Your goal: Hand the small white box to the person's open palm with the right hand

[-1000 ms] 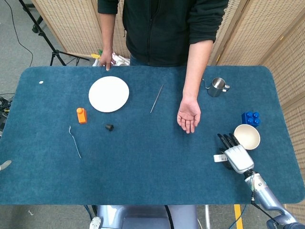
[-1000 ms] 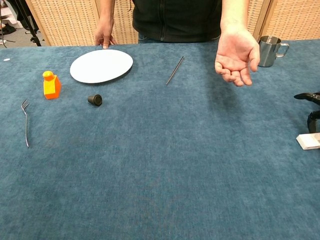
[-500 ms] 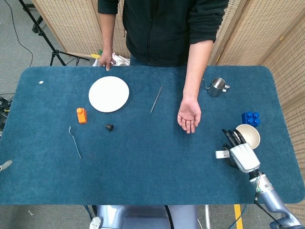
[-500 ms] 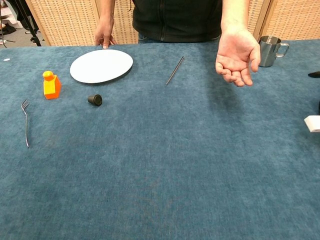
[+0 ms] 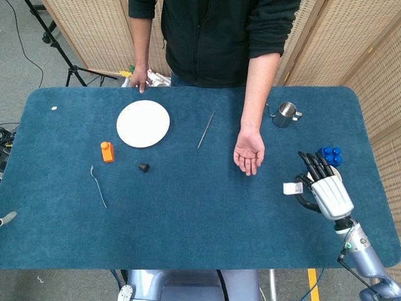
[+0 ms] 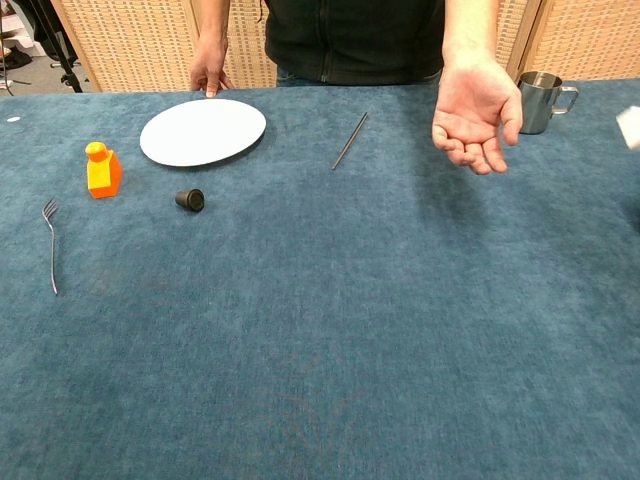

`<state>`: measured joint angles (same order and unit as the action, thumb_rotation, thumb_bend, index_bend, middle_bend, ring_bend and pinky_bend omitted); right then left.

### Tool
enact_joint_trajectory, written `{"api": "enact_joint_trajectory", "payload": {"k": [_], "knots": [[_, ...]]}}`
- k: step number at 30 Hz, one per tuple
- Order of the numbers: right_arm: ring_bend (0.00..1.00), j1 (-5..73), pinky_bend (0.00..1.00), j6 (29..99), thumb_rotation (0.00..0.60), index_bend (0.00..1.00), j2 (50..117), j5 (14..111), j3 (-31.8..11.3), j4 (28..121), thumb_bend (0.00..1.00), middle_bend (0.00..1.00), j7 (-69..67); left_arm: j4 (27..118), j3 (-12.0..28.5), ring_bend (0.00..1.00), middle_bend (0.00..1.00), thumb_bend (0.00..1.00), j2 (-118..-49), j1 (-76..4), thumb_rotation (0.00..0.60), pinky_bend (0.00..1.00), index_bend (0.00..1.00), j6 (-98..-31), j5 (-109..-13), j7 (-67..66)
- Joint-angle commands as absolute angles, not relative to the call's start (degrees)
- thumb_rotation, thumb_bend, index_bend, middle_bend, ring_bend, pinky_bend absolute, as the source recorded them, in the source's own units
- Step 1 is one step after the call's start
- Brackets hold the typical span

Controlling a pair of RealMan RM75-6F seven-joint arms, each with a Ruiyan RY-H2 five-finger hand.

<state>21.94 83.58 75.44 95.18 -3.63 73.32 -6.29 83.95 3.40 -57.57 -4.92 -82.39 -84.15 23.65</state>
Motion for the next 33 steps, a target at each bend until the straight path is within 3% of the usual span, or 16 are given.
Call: {"api": "enact_joint_trajectory", "payload": {"k": [1, 3, 9, 13, 21, 22, 24, 26, 33], "knots": [[0.0, 26.85, 0.0, 78.11, 0.6, 0.57, 71.56, 92.82, -8.16, 83.04, 0.52, 0.0, 0.9, 83.95, 3.43, 0.0, 0.0, 0.0, -57.58, -4.96, 0.6, 0.0, 0.0, -82.27, -84.01, 23.62], [0.0, 30.18, 0.0, 74.61, 0.6, 0.57, 73.4, 90.1, -11.21, 84.88, 0.53, 0.0, 4.6, 83.81, 3.51, 0.0, 0.0, 0.0, -57.52, -5.09, 0.6, 0.0, 0.0, -81.85, -83.68, 23.76], [0.0, 35.11, 0.0, 68.97, 0.6, 0.57, 79.63, 83.98, -14.8, 80.94, 0.54, 0.0, 10.43, 83.61, 3.56, 0.0, 0.0, 0.0, -57.38, -5.27, 0.6, 0.0, 0.0, -81.26, -83.35, 24.3], [0.0, 36.55, 0.0, 65.94, 0.6, 0.57, 82.11, 80.05, -15.48, 78.55, 0.56, 0.0, 12.36, 83.48, 3.63, 0.0, 0.0, 0.0, -57.31, -5.33, 0.6, 0.0, 0.0, -81.08, -83.19, 24.75], [0.0, 36.28, 0.0, 66.15, 0.6, 0.57, 83.87, 79.57, -13.9, 75.67, 0.57, 0.0, 12.15, 83.12, 3.66, 0.0, 0.0, 0.0, -57.27, -5.69, 0.6, 0.0, 0.0, -80.18, -82.93, 25.25], [0.0, 36.25, 0.0, 66.24, 0.6, 0.54, 83.91, 79.7, -13.75, 75.54, 0.56, 0.0, 12.14, 83.11, 3.67, 0.0, 0.0, 0.0, -57.28, -5.74, 0.6, 0.0, 0.0, -80.09, -82.9, 25.22], [0.0, 36.24, 0.0, 65.83, 0.6, 0.39, 83.91, 79.75, -13.23, 75.53, 0.47, 0.0, 11.57, 83.19, 3.68, 0.0, 0.0, 0.0, -57.27, -5.88, 0.6, 0.0, 0.0, -79.81, -82.81, 25.05], [0.0, 36.24, 0.0, 64.98, 0.6, 0.18, 83.54, 79.11, -13.17, 76.27, 0.3, 0.0, 10.71, 83.24, 3.66, 0.0, 0.0, 0.0, -57.3, -5.94, 0.6, 0.0, 0.0, -79.72, -82.82, 24.92], [0.0, 36.06, 0.0, 66.52, 0.6, 0.0, 82.04, 77.93, -14.48, 80.37, 0.04, 0.0, 11.41, 83.54, 3.54, 0.0, 0.0, 0.0, -57.49, -6.27, 0.6, 0.0, 0.0, -79.11, -82.79, 23.96]]}}
